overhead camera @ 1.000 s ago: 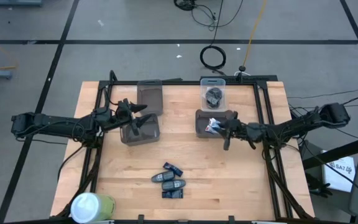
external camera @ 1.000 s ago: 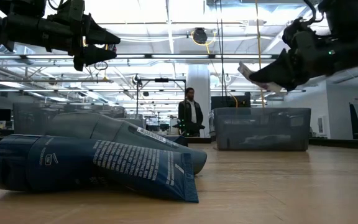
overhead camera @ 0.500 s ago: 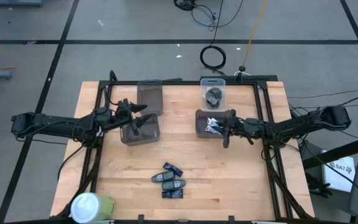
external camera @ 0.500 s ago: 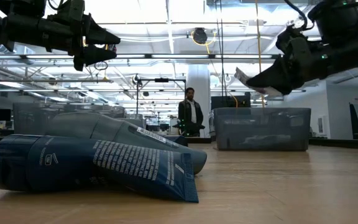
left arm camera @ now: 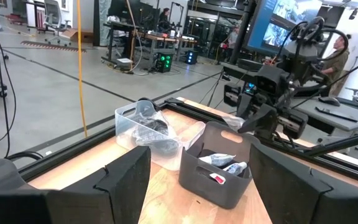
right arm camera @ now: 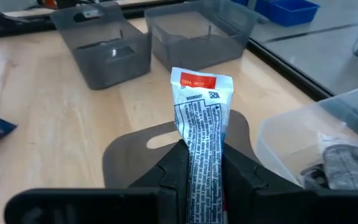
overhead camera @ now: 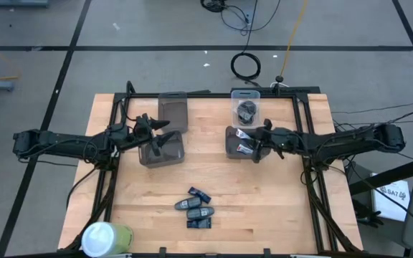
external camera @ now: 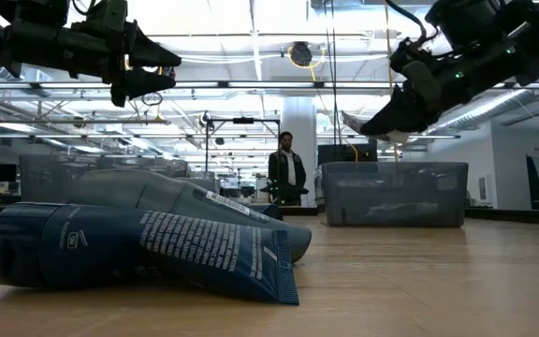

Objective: Pick & Place Travel size toiletries
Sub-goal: Put the white toothpaste into the bottom right black bin

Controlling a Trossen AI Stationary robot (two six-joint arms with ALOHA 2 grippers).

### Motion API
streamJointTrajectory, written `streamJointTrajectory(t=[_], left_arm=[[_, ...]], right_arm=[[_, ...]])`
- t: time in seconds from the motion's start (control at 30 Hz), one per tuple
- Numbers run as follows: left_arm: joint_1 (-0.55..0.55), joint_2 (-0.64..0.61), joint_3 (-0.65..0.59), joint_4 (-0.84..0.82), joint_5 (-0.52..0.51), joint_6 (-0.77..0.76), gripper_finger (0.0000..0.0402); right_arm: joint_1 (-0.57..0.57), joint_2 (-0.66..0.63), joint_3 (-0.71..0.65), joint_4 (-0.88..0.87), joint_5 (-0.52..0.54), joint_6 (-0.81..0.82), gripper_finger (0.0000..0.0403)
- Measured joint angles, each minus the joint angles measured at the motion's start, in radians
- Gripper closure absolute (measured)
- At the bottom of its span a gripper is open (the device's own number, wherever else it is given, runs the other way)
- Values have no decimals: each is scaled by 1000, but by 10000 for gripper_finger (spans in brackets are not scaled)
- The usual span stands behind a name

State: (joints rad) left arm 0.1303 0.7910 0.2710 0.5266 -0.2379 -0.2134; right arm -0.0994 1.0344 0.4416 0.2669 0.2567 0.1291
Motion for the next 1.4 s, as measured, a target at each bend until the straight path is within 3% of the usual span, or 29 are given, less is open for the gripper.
streamJointTrajectory(t=[0.23,0.63,1.4], left_arm=[[0,0,0,0,0,0,131],[0,0,0,0,0,0,131],[0,0,0,0,0,0,131]], right_arm=[[-27,0,14,-98,-76,13,344],[-46,0,-39,-115,-73,19,344],[-48,1,-89,56,-75,34,344]])
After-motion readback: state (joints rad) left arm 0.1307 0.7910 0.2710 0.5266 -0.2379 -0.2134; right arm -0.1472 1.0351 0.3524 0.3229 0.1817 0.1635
